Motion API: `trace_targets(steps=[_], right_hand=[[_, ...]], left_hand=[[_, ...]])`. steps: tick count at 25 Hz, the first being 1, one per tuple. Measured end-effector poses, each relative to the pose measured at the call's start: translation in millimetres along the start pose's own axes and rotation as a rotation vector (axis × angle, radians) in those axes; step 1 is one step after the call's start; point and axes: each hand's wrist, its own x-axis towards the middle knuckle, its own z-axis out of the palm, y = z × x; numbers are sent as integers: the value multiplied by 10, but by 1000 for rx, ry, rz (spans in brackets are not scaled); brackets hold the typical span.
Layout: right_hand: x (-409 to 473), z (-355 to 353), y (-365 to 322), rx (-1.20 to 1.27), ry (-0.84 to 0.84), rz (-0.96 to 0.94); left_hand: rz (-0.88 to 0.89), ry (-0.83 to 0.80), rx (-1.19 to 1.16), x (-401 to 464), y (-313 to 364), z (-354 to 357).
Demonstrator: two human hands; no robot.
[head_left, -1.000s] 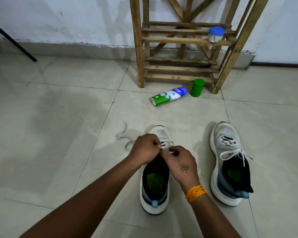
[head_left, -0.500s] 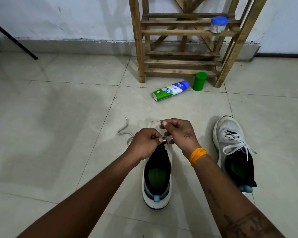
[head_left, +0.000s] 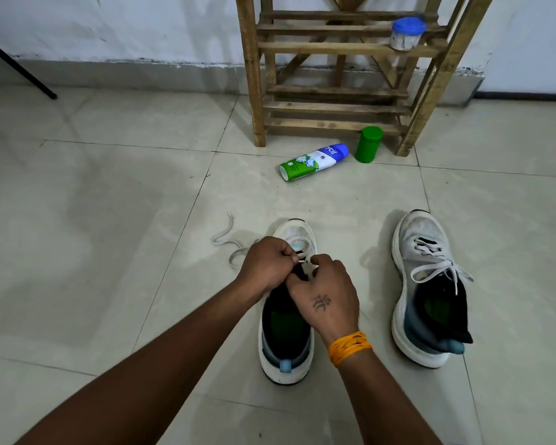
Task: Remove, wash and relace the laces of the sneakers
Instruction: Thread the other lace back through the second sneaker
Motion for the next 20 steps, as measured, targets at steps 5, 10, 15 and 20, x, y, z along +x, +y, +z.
trace_targets(steps=[5,10,15,20], right_hand=[[58,65,79,-108,52,-46],[-43,211,141,-9,239,-194],[-14,314,255,173,274,-214],[-11,322,273,244,269,-207]], left_hand=[[-58,1,12,14,-34,73],[-170,17,-10,119,-65,139],[-260,0,-114,201,-49,157],[-300,-23,-127,239,-52,182]])
